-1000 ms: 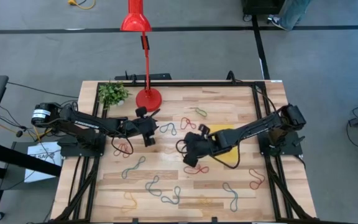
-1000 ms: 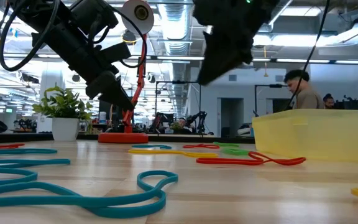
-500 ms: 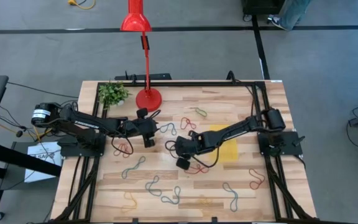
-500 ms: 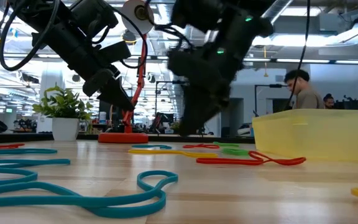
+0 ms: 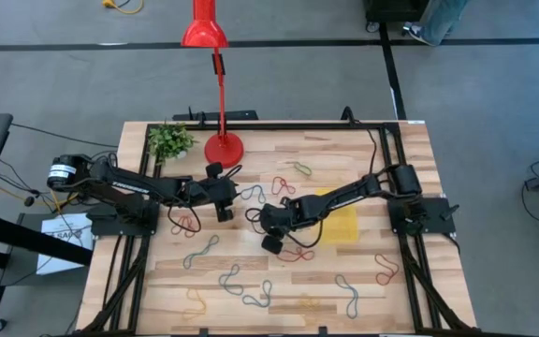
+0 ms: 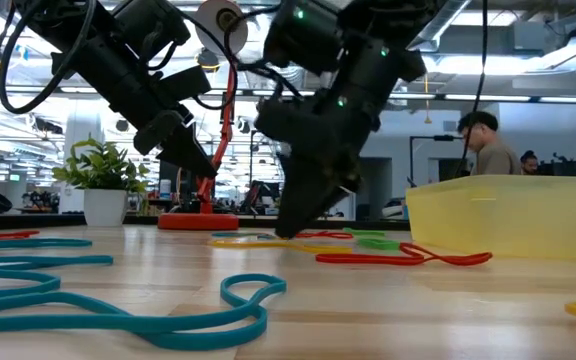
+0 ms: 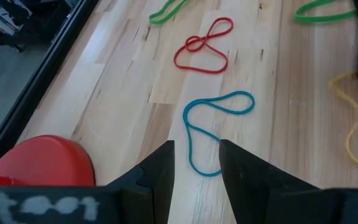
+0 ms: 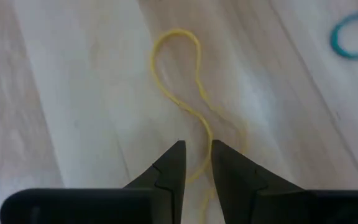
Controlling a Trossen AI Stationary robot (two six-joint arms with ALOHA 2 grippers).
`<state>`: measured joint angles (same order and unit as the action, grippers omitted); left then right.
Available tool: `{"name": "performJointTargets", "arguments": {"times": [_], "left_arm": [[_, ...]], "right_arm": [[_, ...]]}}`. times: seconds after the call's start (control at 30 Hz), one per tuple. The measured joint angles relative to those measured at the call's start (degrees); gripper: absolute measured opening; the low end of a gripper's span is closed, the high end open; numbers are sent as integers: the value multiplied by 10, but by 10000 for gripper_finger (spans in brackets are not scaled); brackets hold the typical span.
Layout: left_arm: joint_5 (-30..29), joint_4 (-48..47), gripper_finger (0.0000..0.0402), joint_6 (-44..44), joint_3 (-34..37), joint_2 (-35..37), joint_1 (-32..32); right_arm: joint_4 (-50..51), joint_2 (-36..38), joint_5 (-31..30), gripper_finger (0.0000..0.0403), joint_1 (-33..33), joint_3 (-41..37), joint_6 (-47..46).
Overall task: Pick and place items into bin
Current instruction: Put the yellow rubber band into the yellow bin
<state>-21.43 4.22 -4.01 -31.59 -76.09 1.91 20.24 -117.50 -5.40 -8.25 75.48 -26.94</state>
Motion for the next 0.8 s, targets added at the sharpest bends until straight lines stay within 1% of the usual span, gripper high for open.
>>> {"name": "performJointTargets", "arguments": {"times": [0.27, 0.47, 0.57, 0.7, 0.8], "left_arm": [[0, 0, 119, 0, 0, 0, 0], [0, 0, 119, 0, 0, 0, 0], [1, 0, 119, 0, 0, 0, 0], [1, 0, 119, 0, 0, 0, 0], [1, 2, 119, -5, 0, 0, 0]], "right_arm": [[24, 0, -21, 69, 2, -3, 0], [21, -22, -27, 57, 2, -1, 2], [17, -26, -29, 45, 1, -1, 5], [9, -27, -26, 10, 1, 0, 17], [19, -23, -23, 7, 2, 11, 21]]}}
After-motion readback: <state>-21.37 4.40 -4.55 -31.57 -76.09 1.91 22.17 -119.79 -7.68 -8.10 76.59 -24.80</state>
